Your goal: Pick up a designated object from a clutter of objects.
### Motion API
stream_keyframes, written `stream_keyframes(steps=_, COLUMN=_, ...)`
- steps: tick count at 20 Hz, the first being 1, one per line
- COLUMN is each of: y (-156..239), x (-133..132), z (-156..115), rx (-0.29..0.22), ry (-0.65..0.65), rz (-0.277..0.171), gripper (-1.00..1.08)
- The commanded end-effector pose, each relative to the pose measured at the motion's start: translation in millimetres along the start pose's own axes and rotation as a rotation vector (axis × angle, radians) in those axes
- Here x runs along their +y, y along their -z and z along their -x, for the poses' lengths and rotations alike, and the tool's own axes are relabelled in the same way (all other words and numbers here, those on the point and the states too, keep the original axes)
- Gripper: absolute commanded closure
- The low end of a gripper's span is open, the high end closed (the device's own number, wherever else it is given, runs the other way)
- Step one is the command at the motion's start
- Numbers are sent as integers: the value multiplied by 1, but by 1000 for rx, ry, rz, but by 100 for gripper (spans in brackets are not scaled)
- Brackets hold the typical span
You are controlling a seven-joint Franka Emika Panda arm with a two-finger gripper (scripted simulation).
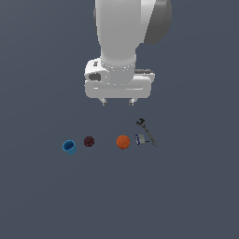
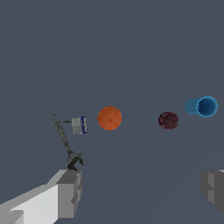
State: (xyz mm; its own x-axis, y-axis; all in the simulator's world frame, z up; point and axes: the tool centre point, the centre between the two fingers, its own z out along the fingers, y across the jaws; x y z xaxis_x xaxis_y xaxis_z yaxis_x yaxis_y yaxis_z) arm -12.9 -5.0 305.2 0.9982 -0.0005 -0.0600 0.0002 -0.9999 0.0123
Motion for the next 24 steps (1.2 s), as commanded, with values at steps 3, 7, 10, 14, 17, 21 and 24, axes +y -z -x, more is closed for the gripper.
stream_keyframes(steps=3, y=-1, x=2, z=0, rx=-1, ry=-4, rz=-2, gripper=-92)
stream_keyframes(steps=7, y=-4, x=16, z=1, rx=-8, ry=-27, rz=-18, gripper=-92)
stream_keyframes(steps=10, y=-4, x=23, z=3, rx=-11, ry=-31, rz=-25, gripper=-92)
stream_keyframes(steps=14, y=-4, x=22, z=3, rx=-11, ry=-30, rz=-24, gripper=-92)
stream_keyframes(steps=17, y=-6, x=20, z=2, rx=-10, ry=-40, rz=-25, gripper=-92)
stream_keyframes(steps=21, y=-11, x=16, z=0, rx=-10, ry=-71, rz=-28, gripper=-92)
stream_keyframes(steps=24, y=-17, x=11, z=-2, rx=-9, ry=-103, rz=-31, gripper=-92)
